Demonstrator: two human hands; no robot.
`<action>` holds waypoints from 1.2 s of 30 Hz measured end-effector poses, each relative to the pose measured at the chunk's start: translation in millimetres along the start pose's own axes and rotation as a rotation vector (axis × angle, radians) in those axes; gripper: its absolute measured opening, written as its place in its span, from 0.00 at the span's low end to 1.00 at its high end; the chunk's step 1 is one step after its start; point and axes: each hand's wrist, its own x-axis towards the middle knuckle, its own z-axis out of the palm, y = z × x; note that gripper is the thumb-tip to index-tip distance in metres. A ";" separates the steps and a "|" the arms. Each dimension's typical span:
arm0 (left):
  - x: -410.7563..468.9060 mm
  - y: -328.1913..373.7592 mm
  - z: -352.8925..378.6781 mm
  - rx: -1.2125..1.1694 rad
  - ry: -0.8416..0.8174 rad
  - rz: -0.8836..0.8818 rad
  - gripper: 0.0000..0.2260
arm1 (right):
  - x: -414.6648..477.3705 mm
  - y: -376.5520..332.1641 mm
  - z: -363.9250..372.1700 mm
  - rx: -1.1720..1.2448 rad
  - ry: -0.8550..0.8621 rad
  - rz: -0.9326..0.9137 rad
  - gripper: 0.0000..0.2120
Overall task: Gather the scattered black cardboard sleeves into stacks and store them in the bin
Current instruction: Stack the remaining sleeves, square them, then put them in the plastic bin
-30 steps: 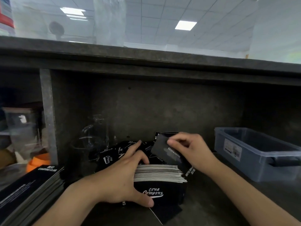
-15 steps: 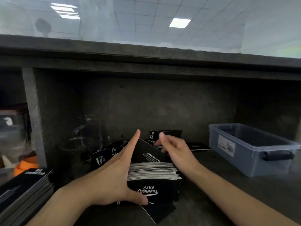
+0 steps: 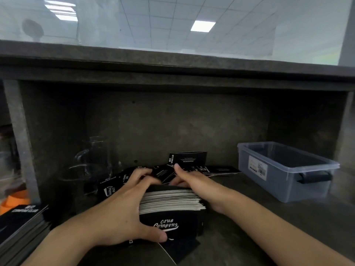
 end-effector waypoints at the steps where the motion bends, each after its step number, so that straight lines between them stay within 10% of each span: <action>1: -0.4 -0.4 -0.5 0.023 -0.008 0.009 0.44 | 0.1 -1.5 0.7 0.054 -0.041 -0.010 0.31; 6: -1.7 1.6 -1.5 0.029 -0.044 -0.067 0.29 | 25.2 26.5 -30.9 -0.309 0.253 -0.189 0.10; 9: -2.3 1.5 -1.1 0.004 -0.057 -0.076 0.28 | 32.0 55.6 -74.2 -0.915 0.435 -0.061 0.27; 13: -2.5 2.3 -1.2 -0.011 -0.065 -0.072 0.27 | 35.7 80.3 -107.8 -0.889 0.452 0.209 0.28; 19: -1.8 2.0 -0.8 -0.027 -0.068 -0.072 0.27 | 48.0 81.2 -106.0 -1.145 0.507 0.105 0.20; 24: -1.2 0.6 -0.6 -0.035 -0.071 -0.064 0.27 | 46.5 84.5 -102.6 -0.815 0.315 0.098 0.20; 31: -1.7 1.2 -1.0 -0.021 -0.070 -0.059 0.27 | 33.9 56.2 -88.3 -1.015 0.416 -0.231 0.12; 36: -1.8 0.5 -0.2 0.012 -0.064 -0.062 0.27 | 23.2 33.5 -78.7 -0.348 0.497 -0.363 0.06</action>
